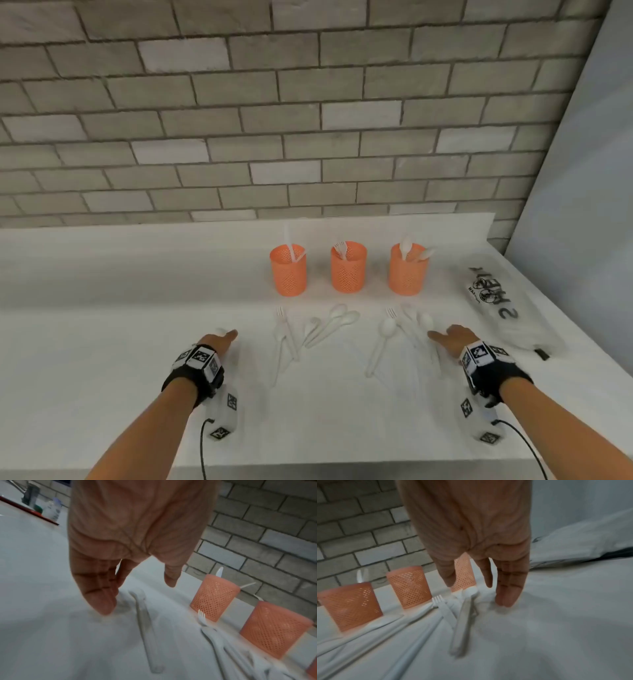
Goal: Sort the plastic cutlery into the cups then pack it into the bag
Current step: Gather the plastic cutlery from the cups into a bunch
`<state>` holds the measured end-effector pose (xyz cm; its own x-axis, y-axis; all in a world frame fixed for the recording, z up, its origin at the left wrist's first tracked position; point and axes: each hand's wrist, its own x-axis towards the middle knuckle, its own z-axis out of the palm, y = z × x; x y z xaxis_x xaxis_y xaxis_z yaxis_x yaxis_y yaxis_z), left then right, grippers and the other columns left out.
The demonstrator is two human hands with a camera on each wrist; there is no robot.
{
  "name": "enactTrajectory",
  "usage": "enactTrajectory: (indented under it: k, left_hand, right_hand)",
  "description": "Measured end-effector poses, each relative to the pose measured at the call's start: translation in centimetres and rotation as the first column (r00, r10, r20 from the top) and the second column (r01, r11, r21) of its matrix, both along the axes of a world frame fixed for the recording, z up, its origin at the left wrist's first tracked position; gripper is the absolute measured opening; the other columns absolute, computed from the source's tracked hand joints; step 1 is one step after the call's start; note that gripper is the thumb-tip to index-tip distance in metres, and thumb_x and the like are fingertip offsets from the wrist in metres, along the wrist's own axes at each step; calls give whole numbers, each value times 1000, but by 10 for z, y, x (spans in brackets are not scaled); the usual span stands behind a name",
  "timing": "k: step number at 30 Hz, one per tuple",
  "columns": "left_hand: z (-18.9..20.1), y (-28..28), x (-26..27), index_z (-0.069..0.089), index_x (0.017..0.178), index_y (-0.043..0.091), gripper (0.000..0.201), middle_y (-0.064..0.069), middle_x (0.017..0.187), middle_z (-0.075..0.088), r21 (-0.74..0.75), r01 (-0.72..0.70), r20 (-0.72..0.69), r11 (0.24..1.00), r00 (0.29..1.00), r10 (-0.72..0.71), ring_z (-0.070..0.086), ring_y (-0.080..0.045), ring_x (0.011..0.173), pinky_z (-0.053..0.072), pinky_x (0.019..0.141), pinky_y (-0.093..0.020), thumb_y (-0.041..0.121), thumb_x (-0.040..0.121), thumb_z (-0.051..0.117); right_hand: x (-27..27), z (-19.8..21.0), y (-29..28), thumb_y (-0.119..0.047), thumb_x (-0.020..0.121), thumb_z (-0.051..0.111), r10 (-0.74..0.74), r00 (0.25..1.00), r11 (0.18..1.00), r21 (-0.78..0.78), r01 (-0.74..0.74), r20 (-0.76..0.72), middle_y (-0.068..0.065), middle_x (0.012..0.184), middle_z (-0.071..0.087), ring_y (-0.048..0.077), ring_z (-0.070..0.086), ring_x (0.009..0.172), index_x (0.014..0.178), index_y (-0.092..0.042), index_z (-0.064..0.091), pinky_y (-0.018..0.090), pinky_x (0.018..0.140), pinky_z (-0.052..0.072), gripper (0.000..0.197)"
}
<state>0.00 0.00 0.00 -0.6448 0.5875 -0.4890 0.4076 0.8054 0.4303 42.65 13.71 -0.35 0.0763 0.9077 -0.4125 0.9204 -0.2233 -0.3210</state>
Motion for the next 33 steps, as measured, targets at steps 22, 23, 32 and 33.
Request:
enactTrajectory:
  k: [22, 23, 32, 33]
  left_hand:
    - [5, 73, 167, 51, 114, 8, 27, -15, 138, 39, 12, 412, 262, 911, 878, -400, 44, -29, 121, 49, 89, -34, 22, 93, 42]
    - [6, 73, 166, 50, 113, 8, 25, -13, 128, 45, 41, 349, 326, 936, 881, -342, 46, -26, 115, 49, 81, -32, 21, 93, 43]
    - [13, 72, 175, 33, 138, 6, 49, -19, 138, 43, 134, 15, 706, 991, 701, -106, 46, -28, 122, 38, 100, -49, 32, 98, 42]
    - [13, 72, 176, 37, 134, 5, 46, -18, 128, 49, 135, -4, 720, 991, 687, -96, 48, -27, 114, 38, 100, -47, 32, 97, 43]
  right_hand:
    - [-134, 11, -19, -66, 81, 50, 248, 964, 956, -138, -259, -92, 21, 153, 17, 30, 34, 136, 143, -3, 28, 32, 110, 30, 91]
    - [-133, 11, -18, -68, 80, 50, 242, 966, 958, -134, -253, -89, 21, 152, 22, 29, 35, 135, 143, -4, 29, 32, 110, 31, 92]
    - [-140, 6, -27, -66, 68, 67, 346, 938, 937, -61, -345, 2, 16, 127, 50, 25, 50, 117, 128, -4, 43, 27, 87, 43, 89]
    - [-140, 7, -28, -59, 71, 69, 351, 936, 936, -44, -350, 25, 15, 126, 51, 25, 50, 118, 127, -3, 44, 28, 88, 44, 83]
